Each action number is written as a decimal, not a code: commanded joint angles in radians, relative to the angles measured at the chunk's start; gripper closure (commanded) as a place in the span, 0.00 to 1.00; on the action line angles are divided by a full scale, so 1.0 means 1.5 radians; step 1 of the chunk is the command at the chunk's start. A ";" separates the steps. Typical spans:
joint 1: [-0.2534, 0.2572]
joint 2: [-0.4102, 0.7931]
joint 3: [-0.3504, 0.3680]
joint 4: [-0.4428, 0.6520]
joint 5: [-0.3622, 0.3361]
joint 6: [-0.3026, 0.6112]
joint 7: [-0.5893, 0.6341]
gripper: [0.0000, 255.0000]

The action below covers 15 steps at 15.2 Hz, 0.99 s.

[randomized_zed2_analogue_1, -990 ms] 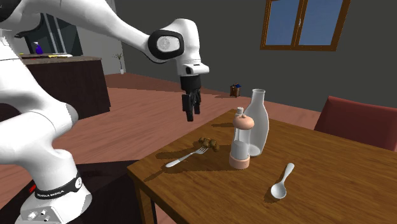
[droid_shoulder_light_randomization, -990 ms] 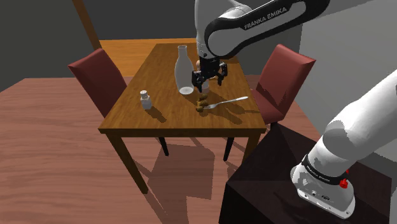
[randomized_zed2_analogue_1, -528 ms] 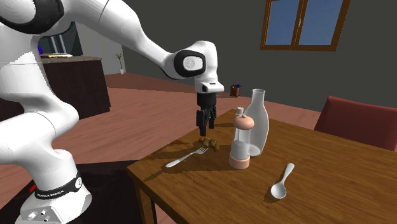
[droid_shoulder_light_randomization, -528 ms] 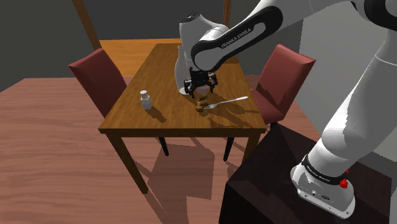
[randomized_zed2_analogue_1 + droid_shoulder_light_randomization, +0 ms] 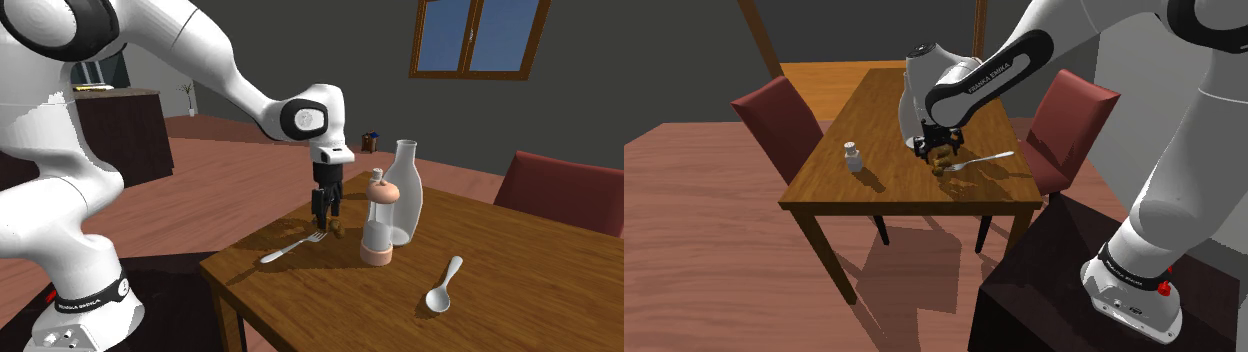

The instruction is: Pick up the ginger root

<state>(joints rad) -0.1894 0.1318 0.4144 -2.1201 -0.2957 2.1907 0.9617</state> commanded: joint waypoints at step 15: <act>0.000 -0.015 0.003 0.012 0.012 -0.024 -0.010 1.00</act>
<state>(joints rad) -0.1891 0.1151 0.4179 -2.1068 -0.2823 2.1641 0.9518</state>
